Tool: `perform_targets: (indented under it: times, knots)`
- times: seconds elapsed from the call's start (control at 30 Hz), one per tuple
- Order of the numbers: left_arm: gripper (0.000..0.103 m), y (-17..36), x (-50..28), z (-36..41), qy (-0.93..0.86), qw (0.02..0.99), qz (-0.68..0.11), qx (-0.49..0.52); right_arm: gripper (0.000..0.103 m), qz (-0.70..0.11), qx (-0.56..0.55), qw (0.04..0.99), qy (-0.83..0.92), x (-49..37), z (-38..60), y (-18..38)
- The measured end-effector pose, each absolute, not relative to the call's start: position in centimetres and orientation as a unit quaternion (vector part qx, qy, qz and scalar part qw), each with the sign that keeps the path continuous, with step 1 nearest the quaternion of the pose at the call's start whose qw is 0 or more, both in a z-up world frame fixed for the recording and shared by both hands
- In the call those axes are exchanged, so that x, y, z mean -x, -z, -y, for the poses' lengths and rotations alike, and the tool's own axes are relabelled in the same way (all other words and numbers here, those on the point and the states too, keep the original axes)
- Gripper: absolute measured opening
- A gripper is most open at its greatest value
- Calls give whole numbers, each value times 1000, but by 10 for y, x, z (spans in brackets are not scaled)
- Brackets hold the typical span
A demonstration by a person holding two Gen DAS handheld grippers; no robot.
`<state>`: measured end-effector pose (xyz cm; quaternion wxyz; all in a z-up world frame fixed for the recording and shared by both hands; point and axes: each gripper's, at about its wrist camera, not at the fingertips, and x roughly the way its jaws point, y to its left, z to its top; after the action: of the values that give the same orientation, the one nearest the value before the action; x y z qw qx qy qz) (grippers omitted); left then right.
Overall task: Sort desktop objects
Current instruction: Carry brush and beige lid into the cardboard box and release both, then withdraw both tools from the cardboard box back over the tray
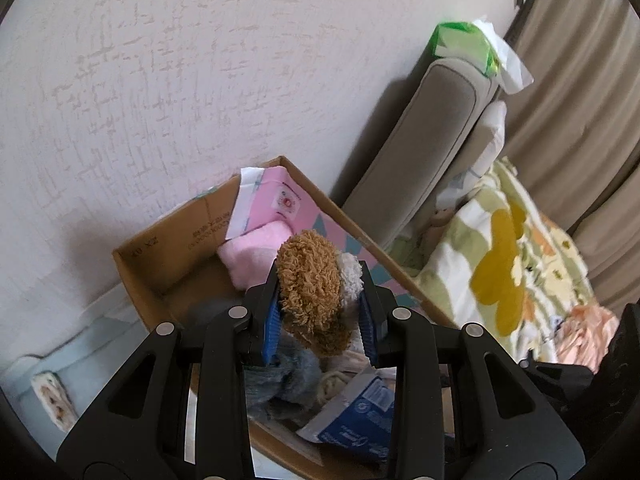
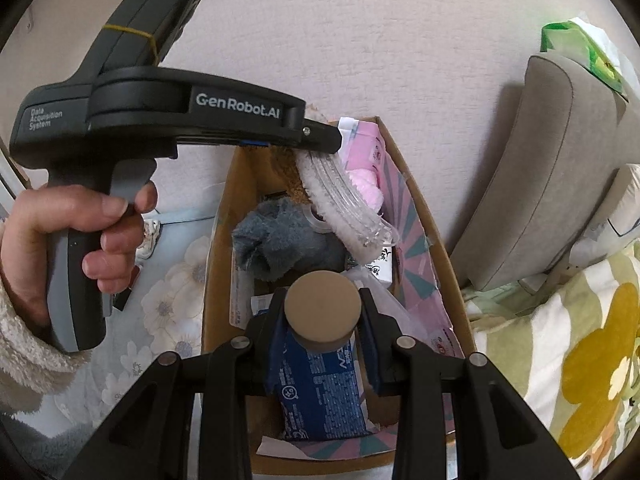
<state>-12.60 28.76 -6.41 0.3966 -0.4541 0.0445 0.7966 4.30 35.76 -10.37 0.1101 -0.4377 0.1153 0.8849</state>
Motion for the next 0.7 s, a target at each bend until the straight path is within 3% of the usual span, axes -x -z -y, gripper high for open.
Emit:
perform_targets:
  times: [0.03,0.1,0.13,0.17,0.2,0.7]
  knots:
    - [31,64,126,-288,-800,390,-53,452,33,-116,442,109,-883,-41,-357,105]
    - [42,64,126,-289,-806,372,-65,455,63,-116,447,112,-880,-41,-358,106]
    - [50,63,127,-289,-808,364,-69,458,70,-115,448,117,-879,-41,-357,106]
    - [81,62,127,-288,-810,358,-73,459,75,-115,446,121,-879,-41,-357,106]
    - [102,60,126,-287,-815,353,-76,453,75,-117,445,122,-879,-42,-357,105]
    - [102,15,100,-199,-846,328,-50,418,75,-84,414,143,-895,-52,-330,68]
